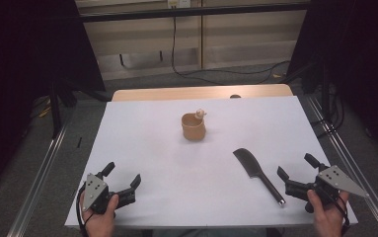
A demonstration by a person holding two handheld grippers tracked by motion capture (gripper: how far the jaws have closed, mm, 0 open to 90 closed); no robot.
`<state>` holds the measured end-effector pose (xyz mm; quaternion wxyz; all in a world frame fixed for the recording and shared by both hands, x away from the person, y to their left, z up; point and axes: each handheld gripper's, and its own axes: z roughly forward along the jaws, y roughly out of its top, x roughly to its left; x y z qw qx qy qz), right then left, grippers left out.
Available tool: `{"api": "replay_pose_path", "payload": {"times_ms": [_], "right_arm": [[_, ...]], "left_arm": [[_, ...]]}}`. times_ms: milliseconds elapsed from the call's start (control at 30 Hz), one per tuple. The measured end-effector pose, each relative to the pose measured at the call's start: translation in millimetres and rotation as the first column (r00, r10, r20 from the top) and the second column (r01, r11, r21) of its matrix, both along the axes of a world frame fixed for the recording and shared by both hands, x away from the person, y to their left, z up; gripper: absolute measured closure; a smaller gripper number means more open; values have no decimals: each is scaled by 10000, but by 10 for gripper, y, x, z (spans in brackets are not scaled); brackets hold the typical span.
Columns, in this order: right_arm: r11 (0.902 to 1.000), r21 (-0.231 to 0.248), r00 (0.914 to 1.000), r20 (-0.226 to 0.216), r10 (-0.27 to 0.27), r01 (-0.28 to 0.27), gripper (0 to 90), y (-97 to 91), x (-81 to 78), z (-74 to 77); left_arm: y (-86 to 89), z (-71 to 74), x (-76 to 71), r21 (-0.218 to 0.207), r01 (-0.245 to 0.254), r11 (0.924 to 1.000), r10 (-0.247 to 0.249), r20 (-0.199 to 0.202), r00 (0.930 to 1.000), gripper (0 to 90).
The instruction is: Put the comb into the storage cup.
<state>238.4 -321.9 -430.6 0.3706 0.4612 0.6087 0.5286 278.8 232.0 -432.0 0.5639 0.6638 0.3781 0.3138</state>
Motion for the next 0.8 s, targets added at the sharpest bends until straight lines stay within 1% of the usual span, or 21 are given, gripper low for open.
{"api": "replay_pose_path", "payload": {"times_ms": [33, 133, 200, 267, 333, 400, 467, 533, 667, 700, 767, 800], "right_arm": [[10000, -19, 10000, 12, -1, 1, 7, 1, 2, -1], [10000, -15, 10000, -2, 27, -27, 6, -1, 4, -4], [9998, 7, 9997, -101, 208, -208, 6, -3, 10, -11], [9998, 26, 9997, -99, 213, -213, 5, -5, 9, -11], [9994, 114, 9994, -119, 327, -325, 5, -15, 3, -10], [9994, 111, 9994, -123, 320, -318, 5, -18, 0, -11], [9993, -60, 9992, -189, 356, -357, 1, -22, -8, -12], [9990, -215, 9989, -244, 393, -398, 0, -9, -12, -14], [9972, -139, 9970, -264, 724, -728, 0, 6, 5, -25], [9978, -180, 9972, -387, 634, -641, 0, 22, 23, -26], [9985, -128, 9979, -375, 536, -541, 2, 32, 36, -22], [9988, -101, 9981, -405, 474, -478, 4, 39, 47, -11]], "left_arm": [[9, 3, 0, 58, -20, 10000, 19, 9, 10000, 46], [17, 1, 3, -44, -55, 10000, 55, -10, 10000, 44], [20, -2, 8, -46, -59, 10000, 59, -56, 10000, 44], [19, 0, 9, -5, -72, 10000, 72, -65, 10000, 44], [9, 3, 12, -143, -93, 9999, 92, -54, 9999, 44], [6, 5, 11, -185, -78, 9998, 77, -71, 9999, 44], [4, 4, 16, -91, -98, 9999, 98, -68, 9999, 44], [1, 0, 22, -82, -101, 9999, 100, -100, 9999, 44], [1, -2, 29, -105, -115, 9999, 113, -147, 9998, 44], [2, -3, 31, -92, -118, 9999, 117, -152, 9998, 43], [2, -9, 36, -41, -139, 9999, 138, -177, 9997, 43], [-2, -14, 37, -80, -129, 9999, 127, -206, 9997, 44]]}}
